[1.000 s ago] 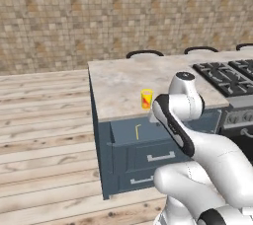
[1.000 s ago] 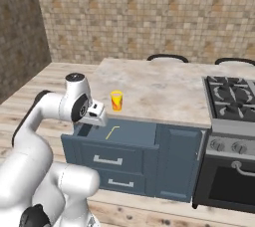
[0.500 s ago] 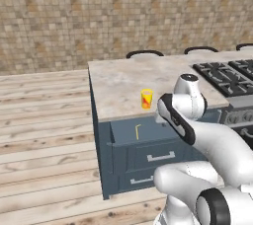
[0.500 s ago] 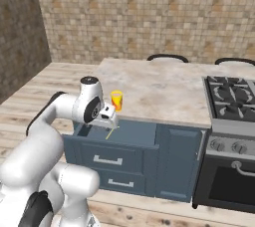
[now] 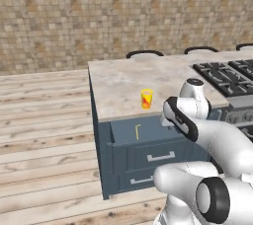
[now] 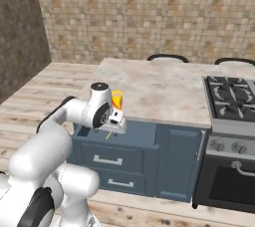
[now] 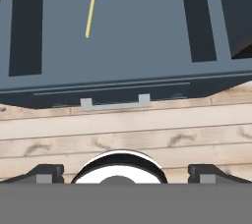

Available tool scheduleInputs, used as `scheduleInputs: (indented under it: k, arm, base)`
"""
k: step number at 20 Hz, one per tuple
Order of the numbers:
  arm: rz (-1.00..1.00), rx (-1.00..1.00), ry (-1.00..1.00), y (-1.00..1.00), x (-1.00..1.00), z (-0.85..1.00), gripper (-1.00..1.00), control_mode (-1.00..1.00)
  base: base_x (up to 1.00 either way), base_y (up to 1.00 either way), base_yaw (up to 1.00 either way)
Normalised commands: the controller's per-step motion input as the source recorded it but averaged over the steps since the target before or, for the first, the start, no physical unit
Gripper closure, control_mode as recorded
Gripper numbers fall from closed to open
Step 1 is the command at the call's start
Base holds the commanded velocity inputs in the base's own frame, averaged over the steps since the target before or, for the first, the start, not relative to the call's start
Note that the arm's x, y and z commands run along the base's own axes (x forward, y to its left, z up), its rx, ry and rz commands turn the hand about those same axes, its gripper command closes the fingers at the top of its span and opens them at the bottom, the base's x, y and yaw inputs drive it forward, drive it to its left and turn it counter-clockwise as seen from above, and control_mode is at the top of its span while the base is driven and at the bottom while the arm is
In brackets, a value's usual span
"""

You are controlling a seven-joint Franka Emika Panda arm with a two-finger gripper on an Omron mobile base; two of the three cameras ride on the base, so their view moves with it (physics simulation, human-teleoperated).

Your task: Pick up the straw from the right drawer and put it inside the smoothie cup.

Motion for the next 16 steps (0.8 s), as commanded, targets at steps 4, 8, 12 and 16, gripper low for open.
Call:
scheduleInputs:
  k: [4,8,12,16]
  arm:
    - [0.0,0.0,0.08,-0.03,0.19,-0.26,-1.0,-1.0]
    - [0.0,0.0,0.03,0.0,0.17,-0.1,-1.0,-1.0]
    - [0.0,0.0,0.0,0.07,0.18,0.0,-1.0,-1.0]
    - [0.0,0.0,0.0,0.1,0.21,0.0,-1.0,-1.0]
  base:
    - [0.0,0.0,0.0]
    - [0.0,0.0,0.0]
    - [0.0,0.0,0.0]
    - [0.0,0.0,0.0]
